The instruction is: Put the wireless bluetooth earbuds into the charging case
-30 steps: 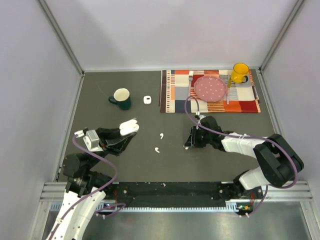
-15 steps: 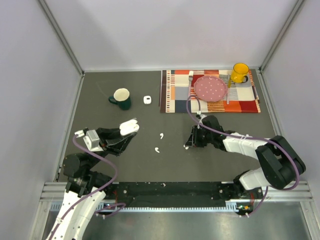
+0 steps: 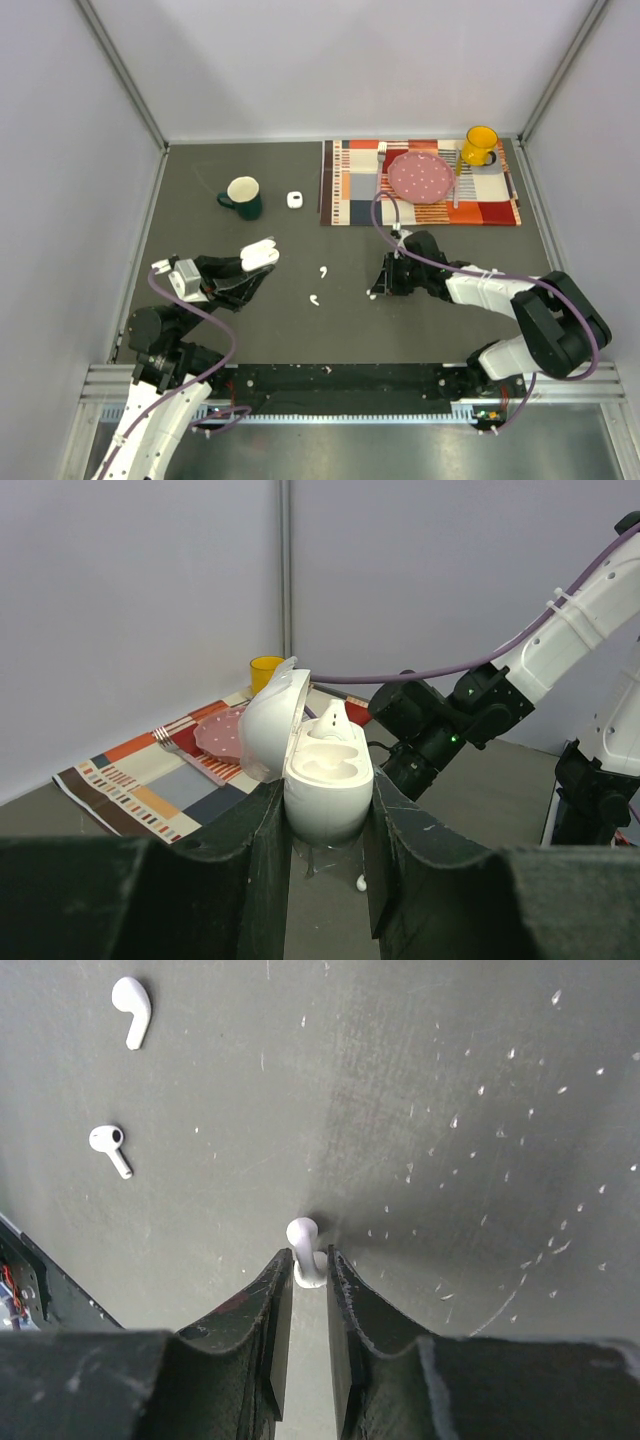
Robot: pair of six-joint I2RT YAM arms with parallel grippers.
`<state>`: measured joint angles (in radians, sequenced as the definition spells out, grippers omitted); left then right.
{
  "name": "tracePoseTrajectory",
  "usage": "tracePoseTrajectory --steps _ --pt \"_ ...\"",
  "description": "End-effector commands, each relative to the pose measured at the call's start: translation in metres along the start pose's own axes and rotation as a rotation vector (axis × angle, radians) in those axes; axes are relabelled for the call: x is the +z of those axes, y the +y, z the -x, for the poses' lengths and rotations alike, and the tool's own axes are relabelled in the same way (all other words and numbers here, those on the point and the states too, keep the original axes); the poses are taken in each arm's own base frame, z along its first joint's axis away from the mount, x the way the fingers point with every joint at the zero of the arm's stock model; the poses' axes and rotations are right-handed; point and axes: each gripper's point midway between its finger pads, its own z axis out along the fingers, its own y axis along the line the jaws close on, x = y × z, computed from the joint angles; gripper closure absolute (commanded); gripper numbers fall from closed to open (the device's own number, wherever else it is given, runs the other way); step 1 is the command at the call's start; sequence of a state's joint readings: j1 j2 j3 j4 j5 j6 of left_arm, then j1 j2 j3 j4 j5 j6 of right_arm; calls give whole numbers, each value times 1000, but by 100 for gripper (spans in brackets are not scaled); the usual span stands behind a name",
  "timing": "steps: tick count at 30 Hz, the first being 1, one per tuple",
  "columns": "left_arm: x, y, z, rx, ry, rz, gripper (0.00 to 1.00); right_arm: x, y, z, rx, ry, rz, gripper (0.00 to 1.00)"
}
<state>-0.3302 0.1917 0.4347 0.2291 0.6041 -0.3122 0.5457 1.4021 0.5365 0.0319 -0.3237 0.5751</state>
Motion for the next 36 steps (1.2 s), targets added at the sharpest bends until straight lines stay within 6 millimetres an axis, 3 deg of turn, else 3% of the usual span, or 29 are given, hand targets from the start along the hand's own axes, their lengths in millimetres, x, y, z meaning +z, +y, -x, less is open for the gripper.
tracePoseTrajectory --steps 1,12,14,19,23,26,31,36 --pt "0 -2 10 20 -41 -2 100 1 -2 5 -19 -3 0 80" --pt "0 -2 10 18 -40 -3 100 -1 0 11 -24 -20 -6 95" --pt "0 -2 9 17 -39 -3 100 -3 4 15 -30 -33 4 99" --pt "0 -2 10 18 -40 -4 100 -16 23 33 -76 -90 56 100" --pt "0 -5 7 16 -30 -22 100 -36 46 50 -152 -140 125 100" --pt "2 -9 1 2 0 -59 100 -60 81 59 -275 -162 255 100" --pt "8 -18 -12 -40 59 -151 100 -110 127 68 -523 -210 418 100" --pt "11 -24 -19 -56 91 -212 100 -153 152 72 -756 -317 501 100"
